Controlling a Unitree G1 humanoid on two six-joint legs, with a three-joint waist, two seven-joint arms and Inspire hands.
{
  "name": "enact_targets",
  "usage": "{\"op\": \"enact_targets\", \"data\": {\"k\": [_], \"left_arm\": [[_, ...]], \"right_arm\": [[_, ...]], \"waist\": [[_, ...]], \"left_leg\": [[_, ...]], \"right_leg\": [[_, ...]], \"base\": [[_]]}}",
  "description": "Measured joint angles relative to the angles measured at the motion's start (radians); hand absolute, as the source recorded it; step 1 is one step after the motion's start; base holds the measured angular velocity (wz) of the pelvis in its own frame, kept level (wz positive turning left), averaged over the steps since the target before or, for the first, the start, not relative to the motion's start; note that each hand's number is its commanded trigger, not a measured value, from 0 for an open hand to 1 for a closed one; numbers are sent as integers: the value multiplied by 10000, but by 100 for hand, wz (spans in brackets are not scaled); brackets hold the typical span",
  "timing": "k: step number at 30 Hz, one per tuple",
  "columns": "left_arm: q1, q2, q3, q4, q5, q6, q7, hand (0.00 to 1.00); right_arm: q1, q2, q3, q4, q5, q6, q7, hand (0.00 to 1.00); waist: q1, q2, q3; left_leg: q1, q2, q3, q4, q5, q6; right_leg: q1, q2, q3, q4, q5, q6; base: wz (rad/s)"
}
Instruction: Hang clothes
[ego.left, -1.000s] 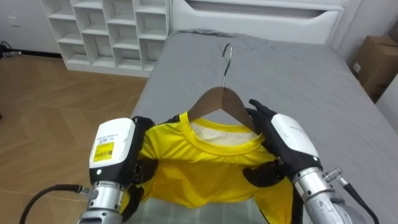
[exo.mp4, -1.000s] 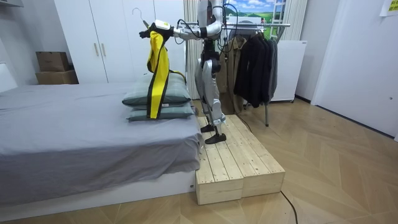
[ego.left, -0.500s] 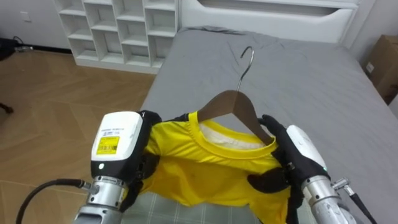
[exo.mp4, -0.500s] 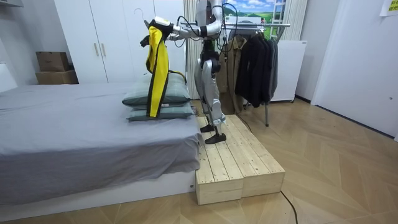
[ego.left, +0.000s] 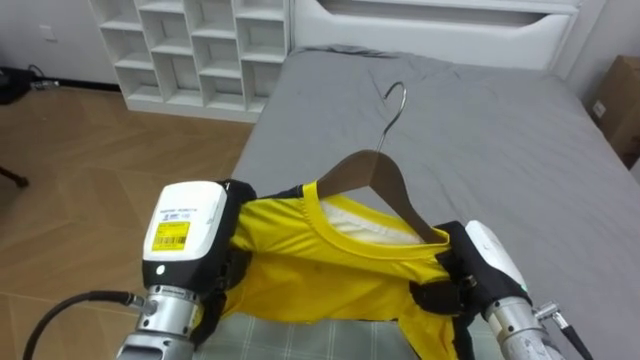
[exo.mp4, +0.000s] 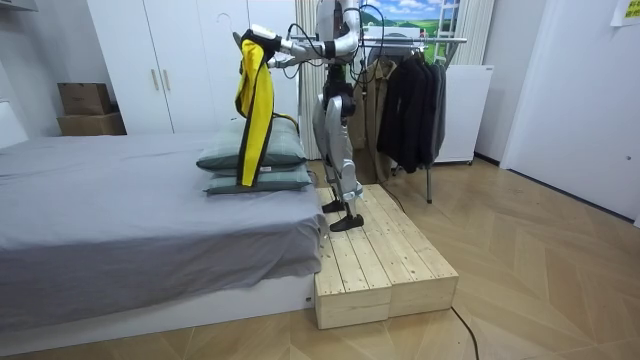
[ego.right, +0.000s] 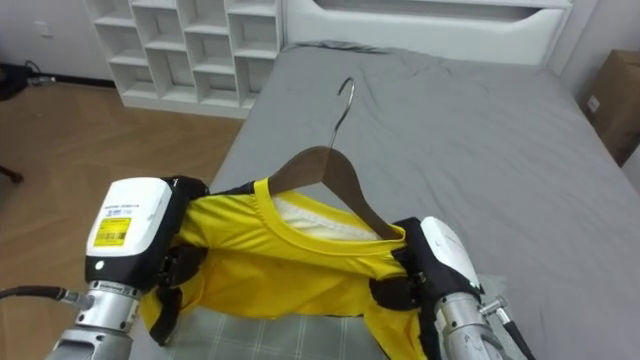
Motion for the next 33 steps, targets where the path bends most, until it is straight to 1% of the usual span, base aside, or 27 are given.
{"op": "enact_targets", "data": {"k": [17, 18, 19, 20, 21, 24, 25, 26, 27, 29, 33], "left_arm": [[5, -9, 3, 1, -4, 35, 5, 100], [8, -9, 3, 1, -4, 39, 5, 75], [22, -11, 2, 1, -7, 44, 4, 66], [39, -22, 2, 1, -8, 54, 5, 2], [43, -29, 1, 1, -8, 64, 5, 0], [82, -47, 0, -1, -42, 79, 5, 0], [145, -102, -1, -3, -177, 74, 10, 0], [190, -239, -17, -3, -566, 73, 20, 0], [203, -310, -45, -3, -765, 73, 31, 0], [264, -362, -243, -1, -1554, 73, 91, 0], [276, -357, -299, 10, -2020, 60, 96, 0]], "right_arm": [[0, 4, 8, -2, -41, -36, -70, 100], [0, 3, 8, -3, -43, -38, -71, 100], [0, 4, 8, -3, -57, -39, -71, 100], [0, 4, 8, -3, -89, -39, -71, 100], [0, 3, 8, -3, -95, -39, -71, 100], [1, 33, 3, -3, -314, -20, -71, 100], [5, 40, 4, -2, -417, 16, -71, 100], [6, 52, 5, -1, -527, 53, -73, 100], [6, 76, 8, -2, -581, 96, -76, 100], [35, 133, 83, -2, -637, 156, -86, 100], [110, 145, 89, -3, -651, 155, -151, 100]], "waist": [[-16, 8, -8], [-16, 9, -9], [-17, 18, -14], [-19, 28, -21], [-20, 33, -25], [-25, 58, -66], [-26, 87, -117], [-61, 112, -151], [-47, 118, -165], [-50, 118, -173], [-41, 112, -168]], "left_leg": [[-2, 1, -12, 43, 0, 0], [-3, 0, -14, 45, 0, 0], [-5, 0, -17, 50, 0, 0], [-6, 1, -18, 58, 0, 0], [-7, 0, -18, 63, 0, 0], [-5, -2, -12, 103, 0, 0], [-2, -3, -10, 108, 0, 0], [9, -3, -10, 120, 0, 0], [16, -1, -12, 126, 0, 0], [162, 5, 17, 92, 1, 0], [387, 14, 56, 32, 1, 1]], "right_leg": [[-8, -2, -68, 68, 0, 0], [-13, -2, -68, 77, 0, 0], [-19, -2, -70, 90, 0, 0], [-19, -2, -71, 97, 0, 0], [-19, -3, -71, 100, 0, 0], [-8, -3, -62, 118, 0, 0], [-7, -4, -57, 124, 0, 0], [7, -12, -65, 139, 0, 0], [15, -12, -64, 144, 0, 0], [130, 10, 26, 142, 0, 0], [299, 32, 114, 142, -1, -2]], "base": [[0], [0], [0], [0], [0], [0], [0], [0], [0], [-4], [-6]]}}
